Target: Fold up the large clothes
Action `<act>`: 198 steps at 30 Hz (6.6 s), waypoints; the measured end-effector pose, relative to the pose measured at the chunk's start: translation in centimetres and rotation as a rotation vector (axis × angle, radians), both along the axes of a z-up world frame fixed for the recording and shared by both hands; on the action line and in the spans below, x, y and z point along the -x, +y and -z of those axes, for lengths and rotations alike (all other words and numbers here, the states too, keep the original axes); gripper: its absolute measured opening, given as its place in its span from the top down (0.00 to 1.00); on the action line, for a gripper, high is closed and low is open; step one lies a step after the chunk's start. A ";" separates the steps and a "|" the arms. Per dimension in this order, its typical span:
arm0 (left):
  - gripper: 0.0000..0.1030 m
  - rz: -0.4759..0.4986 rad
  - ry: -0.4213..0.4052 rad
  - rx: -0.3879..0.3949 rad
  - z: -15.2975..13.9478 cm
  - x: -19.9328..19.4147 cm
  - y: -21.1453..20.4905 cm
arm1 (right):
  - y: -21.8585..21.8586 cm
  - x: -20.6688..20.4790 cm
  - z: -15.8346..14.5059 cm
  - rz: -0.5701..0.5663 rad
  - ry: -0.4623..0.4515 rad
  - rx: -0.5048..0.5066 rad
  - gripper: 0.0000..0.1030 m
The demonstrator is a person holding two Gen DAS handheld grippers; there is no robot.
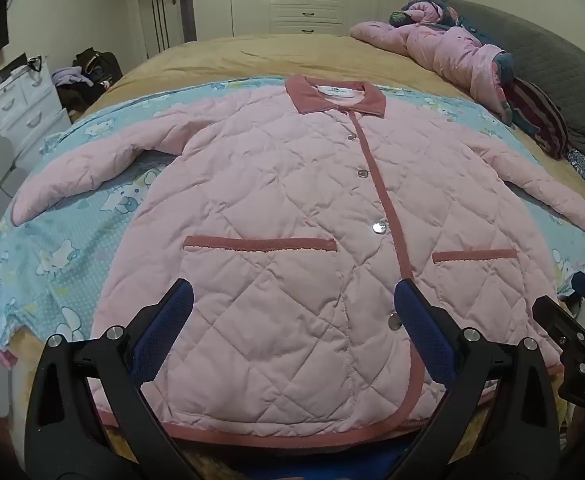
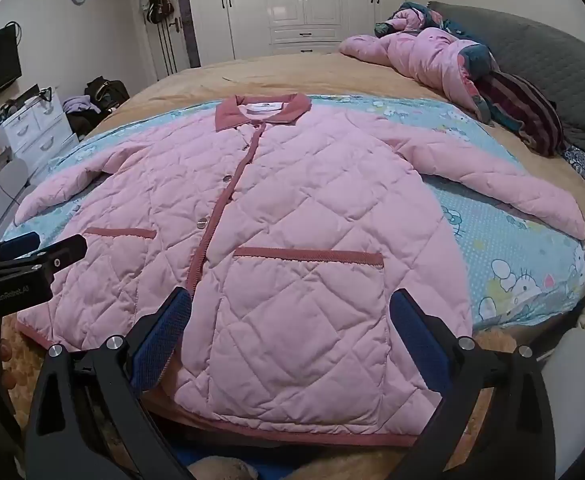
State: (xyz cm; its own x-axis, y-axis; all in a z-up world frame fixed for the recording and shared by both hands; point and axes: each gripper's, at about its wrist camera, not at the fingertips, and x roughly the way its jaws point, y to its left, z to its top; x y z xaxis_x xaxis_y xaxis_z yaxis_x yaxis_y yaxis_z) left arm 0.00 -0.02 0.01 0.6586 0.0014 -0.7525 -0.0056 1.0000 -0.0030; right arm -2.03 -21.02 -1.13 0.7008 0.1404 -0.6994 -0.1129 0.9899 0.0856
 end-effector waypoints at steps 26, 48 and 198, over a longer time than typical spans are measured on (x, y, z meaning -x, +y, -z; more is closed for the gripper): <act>0.08 0.003 -0.010 0.009 -0.3 0.1 0.0 | -0.1 0.4 -0.6 0.026 -0.014 0.005 0.04; 0.08 0.004 -0.006 0.007 -0.1 -0.1 0.1 | -0.2 0.2 -0.4 0.029 -0.019 0.005 0.04; 0.08 0.061 -0.066 0.252 -10.2 -30.5 -0.8 | -22.9 -26.3 -13.5 0.339 -0.470 -0.521 0.85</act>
State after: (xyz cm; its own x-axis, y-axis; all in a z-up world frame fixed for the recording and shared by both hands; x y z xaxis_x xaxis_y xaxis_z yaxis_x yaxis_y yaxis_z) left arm 30.52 -0.85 10.23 0.6992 -0.2218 -0.6797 0.0636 0.9662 -0.2499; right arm 24.29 -43.94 12.40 0.9706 0.0947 -0.2214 0.0490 0.8223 0.5669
